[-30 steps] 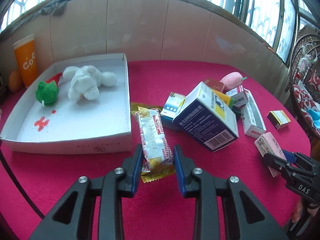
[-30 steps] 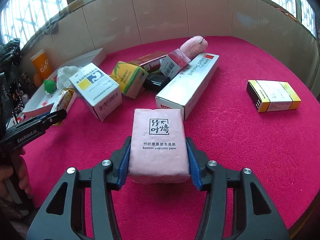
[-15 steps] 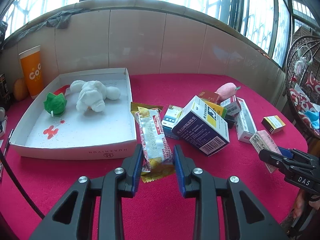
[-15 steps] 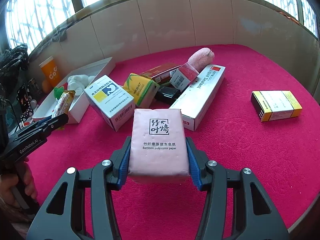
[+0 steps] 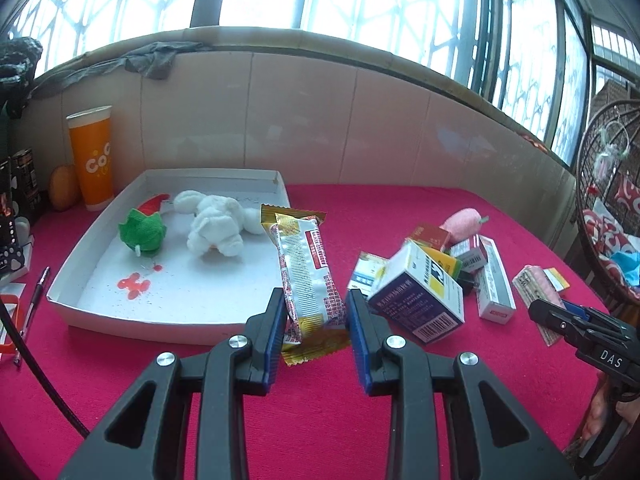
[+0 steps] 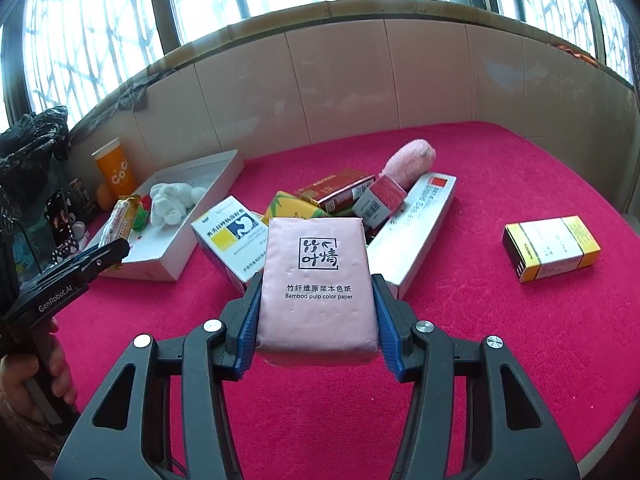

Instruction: Organize objects

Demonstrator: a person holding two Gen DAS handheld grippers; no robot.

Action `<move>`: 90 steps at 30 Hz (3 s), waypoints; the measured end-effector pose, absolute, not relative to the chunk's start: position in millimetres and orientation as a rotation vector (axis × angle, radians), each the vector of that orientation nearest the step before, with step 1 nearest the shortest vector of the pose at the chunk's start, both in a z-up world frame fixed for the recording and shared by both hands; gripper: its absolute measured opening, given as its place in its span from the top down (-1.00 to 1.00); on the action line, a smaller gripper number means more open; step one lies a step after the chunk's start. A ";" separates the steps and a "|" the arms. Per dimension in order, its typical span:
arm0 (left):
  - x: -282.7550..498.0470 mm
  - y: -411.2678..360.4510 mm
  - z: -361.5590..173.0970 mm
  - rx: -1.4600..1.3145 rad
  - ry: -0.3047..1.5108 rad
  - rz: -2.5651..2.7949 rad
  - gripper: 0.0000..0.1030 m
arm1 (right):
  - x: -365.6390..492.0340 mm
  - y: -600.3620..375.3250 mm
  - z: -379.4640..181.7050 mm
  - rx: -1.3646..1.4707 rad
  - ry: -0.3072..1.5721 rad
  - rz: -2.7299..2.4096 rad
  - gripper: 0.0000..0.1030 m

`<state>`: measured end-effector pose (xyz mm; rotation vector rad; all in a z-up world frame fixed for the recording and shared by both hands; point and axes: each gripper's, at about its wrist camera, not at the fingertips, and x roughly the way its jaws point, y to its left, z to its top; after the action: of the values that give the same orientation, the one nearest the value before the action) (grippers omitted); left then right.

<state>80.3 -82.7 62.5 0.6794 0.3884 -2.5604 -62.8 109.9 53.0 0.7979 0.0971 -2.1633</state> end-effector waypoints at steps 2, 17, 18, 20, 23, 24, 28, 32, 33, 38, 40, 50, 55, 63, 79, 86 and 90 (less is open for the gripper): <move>84.6 -87.6 64.1 0.664 0.403 -2.548 0.42 | -62.8 106.2 56.1 0.789 0.100 -2.150 0.02; 106.6 -115.9 72.4 0.583 0.453 -2.485 0.42 | -49.8 66.2 82.1 0.685 0.146 -2.079 0.02; 107.3 -116.7 72.8 0.581 0.454 -2.482 0.42 | -49.3 63.5 84.1 0.679 0.147 -2.073 0.02; 109.7 -119.2 73.3 0.574 0.456 -2.478 0.42 | -48.6 57.2 88.5 0.665 0.151 -2.062 0.02; 114.8 -122.1 74.6 0.562 0.457 -2.467 0.42 | -47.2 45.7 97.9 0.632 0.157 -2.050 0.02; 116.3 -123.8 75.0 0.557 0.457 -2.463 0.42 | -46.8 41.6 101.7 0.620 0.158 -2.044 0.02; 124.3 -131.1 77.0 0.537 0.467 -2.445 0.41 | -43.3 25.3 112.3 0.577 0.166 -2.033 0.02; 131.0 -138.2 76.5 0.524 0.483 -2.427 0.41 | -34.5 7.1 110.8 0.553 0.209 -2.016 0.02; 132.2 -139.2 75.9 0.523 0.487 -2.425 0.41 | -32.5 2.4 109.2 0.558 0.215 -2.005 0.02; 135.2 -142.7 72.9 0.522 0.503 -2.416 0.41 | -26.5 -12.6 107.3 0.565 0.229 -1.982 0.02; 134.9 -143.4 72.0 0.524 0.507 -2.416 0.41 | -24.8 -16.0 108.4 0.562 0.232 -1.976 0.02; 136.8 -148.8 67.5 0.532 0.533 -2.409 0.41 | -23.2 -33.2 111.2 0.570 0.240 -1.959 0.02; 138.7 -152.8 65.7 0.532 0.544 -2.400 0.41 | -21.3 -40.8 110.6 0.571 0.251 -1.951 0.02; 144.4 -165.0 64.6 0.524 0.598 -2.382 0.41 | -23.3 -57.8 110.0 0.592 0.251 -1.939 0.02; 141.4 -205.6 88.7 0.501 0.556 -2.348 0.41 | -27.2 -85.9 105.2 0.646 0.257 -1.911 0.02; 132.6 -219.0 96.5 0.513 0.503 -2.346 0.41 | -34.9 -99.1 96.4 0.707 0.249 -1.892 0.02; 121.0 -237.0 102.4 0.537 0.498 -2.361 0.41 | -40.4 -110.2 92.4 0.754 0.232 -1.877 0.02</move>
<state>121.0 -237.0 102.4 0.5373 0.4975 -2.3613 -40.4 -110.2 92.4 0.7543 0.2324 -1.8768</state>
